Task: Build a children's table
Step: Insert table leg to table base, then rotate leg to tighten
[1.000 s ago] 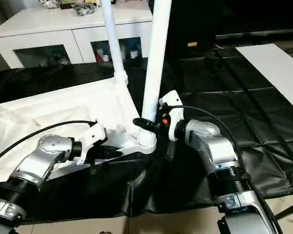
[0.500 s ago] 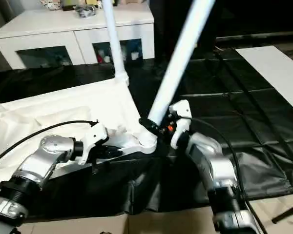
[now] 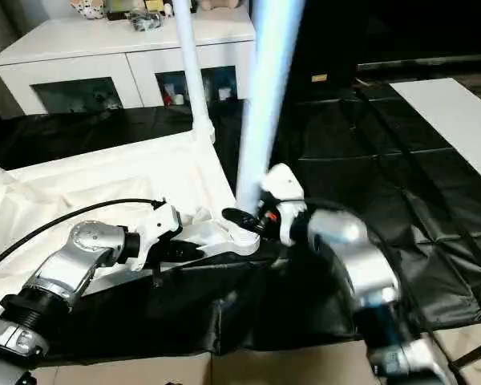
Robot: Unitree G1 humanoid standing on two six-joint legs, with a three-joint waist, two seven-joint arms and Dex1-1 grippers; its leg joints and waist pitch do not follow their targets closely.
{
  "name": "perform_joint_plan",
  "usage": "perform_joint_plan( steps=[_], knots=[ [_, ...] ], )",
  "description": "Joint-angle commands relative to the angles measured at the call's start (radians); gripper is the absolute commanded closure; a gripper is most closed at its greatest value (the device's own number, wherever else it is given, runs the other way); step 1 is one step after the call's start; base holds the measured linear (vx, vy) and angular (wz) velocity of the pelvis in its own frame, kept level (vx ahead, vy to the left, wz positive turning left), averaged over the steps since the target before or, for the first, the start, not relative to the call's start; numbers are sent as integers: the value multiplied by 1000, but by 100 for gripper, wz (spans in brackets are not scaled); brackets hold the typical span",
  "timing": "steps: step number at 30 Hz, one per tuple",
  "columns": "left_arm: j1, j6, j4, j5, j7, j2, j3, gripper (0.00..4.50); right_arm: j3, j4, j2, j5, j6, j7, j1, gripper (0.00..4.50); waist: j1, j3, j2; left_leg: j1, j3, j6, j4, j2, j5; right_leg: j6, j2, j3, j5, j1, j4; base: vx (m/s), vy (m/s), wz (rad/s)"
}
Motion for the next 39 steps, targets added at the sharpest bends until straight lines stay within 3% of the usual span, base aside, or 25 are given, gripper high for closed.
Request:
perform_joint_plan(
  steps=[1, 3, 4, 6, 8, 10, 13, 17, 23, 27, 28, 29, 31, 34, 36, 37, 39],
  knots=[
    [-15, -8, 0, 4, 9, 27, 11, 450, 28, 142, 33, -3, 59, 9, -15, 267, 2, -55, -19, 25, -52, 45, -81, 84, -278, -217, -91, 49, -239, 32, -75, 0, 0, 0],
    [-15, -8, -1, 4, 8, 27, 11, 450, 20, 163, 41, 7, 67, 8, -27, 267, 2, -52, -18, 28, -52, 34, -84, 86, -299, -208, -89, 48, -270, 31, -79, 0, 0, 0],
    [-12, -6, -5, 3, 6, 27, 11, 450, 24, 188, 42, 7, 69, 18, -37, 267, 1, -52, -23, 29, -53, 25, -85, 88, -311, -203, -91, 51, -283, 30, -79, 0, 0, 0],
    [-5, -3, -15, 1, 2, 29, 11, 450, 63, 231, 29, -25, 69, 59, -32, 267, -4, -47, -27, 26, -55, 11, -91, 87, -340, -198, -89, 48, -312, 32, -80, 0, 0, 0],
    [-3, -2, -17, 1, 2, 29, 11, 450, 70, 233, 26, -31, 69, 65, -28, 267, -4, -43, -27, 38, -57, -19, -94, 88, -405, -180, -91, 52, -386, 25, -88, 0, 0, 0],
    [-1, 0, -20, 0, 2, 32, 11, 450, 68, 256, 36, -41, 46, 63, -18, 267, -5, -45, -27, 41, -58, -34, -96, 88, -418, -186, -92, 55, -368, 25, -88, 0, 0, 0],
    [0, 3, -24, -2, 3, 35, 11, 450, 61, 273, 46, -47, 28, 59, -17, 267, -5, -46, -28, 40, -57, -36, -99, 88, -412, -200, -90, 55, -317, 27, -84, 0, 0, 0],
    [0, 2, -23, -2, 3, 40, 11, 450, 63, 279, 49, -46, 12, 66, -17, 267, -6, -44, -30, 44, -57, -38, -98, 86, -439, -192, -93, 56, -368, 25, -91, 0, 0, 0],
    [-4, 0, -15, 1, 1, 45, 12, 450, 60, 285, 53, -49, -3, 69, -19, 267, -5, -43, -29, 43, -57, -36, -102, 89, -433, -200, -89, 56, -344, 24, -89, 0, 0, 0],
    [-22, 6, 20, 21, 42, 51, 20, 450, 5, 308, 92, -41, -27, -17, -22, 267, -11, -39, -29, 40, -62, -45, -105, 88, -464, -183, -93, 56, -412, 24, -94, 0, 0, 0],
    [-31, 21, 36, 28, 84, 40, 29, 450, -23, 320, 117, -55, -28, -115, -20, 267, -13, -36, -36, 42, -62, -49, -105, 86, -483, -171, -94, 56, -452, 19, -99, 0, 0, 0],
    [-38, 37, 45, 32, 116, 27, 34, 450, -42, 324, 136, -63, -20, -184, -18, 267, -15, -32, -30, 48, -65, -61, -106, 84, -504, -152, -95, 57, -516, 13, -106, 0, 0, 0],
    [-58, 93, 59, 37, 199, -29, 42, 450, -82, 306, 197, -65, 34, -331, -7, 267, -20, -26, -30, 58, -70, -80, -107, 81, -552, -113, -93, 51, -615, 5, -117, 0, 0, 0],
    [-67, 118, 63, 36, 227, -55, 45, 450, -89, 298, 220, -69, 50, -376, -2, 267, -26, -17, -28, 74, -78, -97, -106, 78, -646, -59, -89, 37, -719, -7, -136, -18, 4, -3],
    [-109, 179, 97, 53, 315, -117, 43, 450, -102, 320, 273, -80, 54, -460, -11, 267, -38, -18, -17, 70, -93, -112, -122, 81, -722, -42, -85, 24, -672, 8, -135, 0, 0, 0],
    [-111, 182, 99, 54, 319, -120, 43, 450, -103, 321, 275, -81, 54, -463, -11, 267, -40, -17, -11, 80, -95, -128, -131, 81, -776, -51, -76, 18, -617, 5, -133, -27, 54, -5],
    [-123, 199, 109, 57, 343, -136, 44, 450, -104, 333, 286, -86, 53, -483, -17, 267, -51, -13, -12, 78, -100, -137, -144, 82, -839, -62, -71, 9, -553, 14, -129, -28, 54, -5]
  ],
)
